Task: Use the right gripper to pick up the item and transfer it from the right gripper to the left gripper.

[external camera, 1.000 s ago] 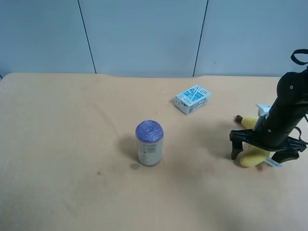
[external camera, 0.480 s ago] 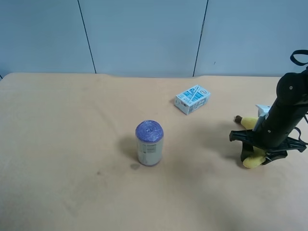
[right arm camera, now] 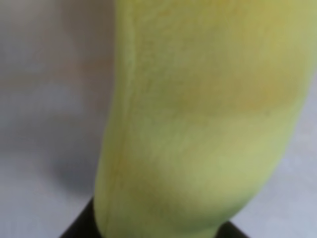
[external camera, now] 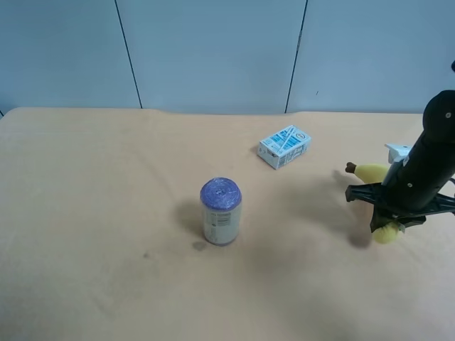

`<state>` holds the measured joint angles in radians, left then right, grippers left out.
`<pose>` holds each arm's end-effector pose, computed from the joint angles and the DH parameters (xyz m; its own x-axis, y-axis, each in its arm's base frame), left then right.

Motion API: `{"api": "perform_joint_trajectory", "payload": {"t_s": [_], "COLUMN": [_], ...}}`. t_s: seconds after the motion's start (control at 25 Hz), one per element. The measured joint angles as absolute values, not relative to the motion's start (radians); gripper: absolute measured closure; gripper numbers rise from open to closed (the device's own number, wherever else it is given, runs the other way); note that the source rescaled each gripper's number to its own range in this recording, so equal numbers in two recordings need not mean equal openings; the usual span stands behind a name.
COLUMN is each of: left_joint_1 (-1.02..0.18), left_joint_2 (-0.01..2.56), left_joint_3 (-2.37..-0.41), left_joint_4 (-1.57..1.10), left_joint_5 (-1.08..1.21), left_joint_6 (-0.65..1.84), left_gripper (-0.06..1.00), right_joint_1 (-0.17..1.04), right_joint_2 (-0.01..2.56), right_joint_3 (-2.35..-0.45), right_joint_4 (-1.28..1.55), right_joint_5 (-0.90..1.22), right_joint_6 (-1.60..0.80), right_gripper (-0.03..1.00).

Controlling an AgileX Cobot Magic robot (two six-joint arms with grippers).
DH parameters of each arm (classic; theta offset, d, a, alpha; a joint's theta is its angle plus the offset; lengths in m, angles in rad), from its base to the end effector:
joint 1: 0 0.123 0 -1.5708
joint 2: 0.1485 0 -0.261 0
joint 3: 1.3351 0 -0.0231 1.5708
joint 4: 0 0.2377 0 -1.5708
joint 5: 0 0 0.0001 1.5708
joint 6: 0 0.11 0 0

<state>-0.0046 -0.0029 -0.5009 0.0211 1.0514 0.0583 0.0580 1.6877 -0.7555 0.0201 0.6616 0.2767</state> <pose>0.0248 0.0019 0.2635 -0.4440 0.0707 -0.8932 0.0187 0.9974 0.0697 0.2500 0.0159 0.1026 -0.9709 0.2325 -0.0580 0.2311 0.9725 0.0303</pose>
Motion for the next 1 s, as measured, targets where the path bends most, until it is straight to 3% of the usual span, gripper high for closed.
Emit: {"api": "perform_joint_trajectory", "payload": {"t_s": [0.52,1.0], "left_joint_1": [-0.005,-0.005], "left_joint_2": [-0.003,0.021], "left_joint_3": [-0.501,-0.501], "left_joint_4": [0.021,0.018], "left_joint_5": [1.051,1.050], "left_joint_6": [0.058,0.062], "left_gripper": [-0.06,-0.06], "right_joint_1": [0.071,0.327], "right_joint_2": [1.329,1.286], "right_joint_3": [-0.755,-0.998], "right_joint_4": [0.052,0.098], "right_joint_5": [0.944,1.120], "right_joint_6": [0.017,-0.168], "right_gripper": [0.97,0.97]}}
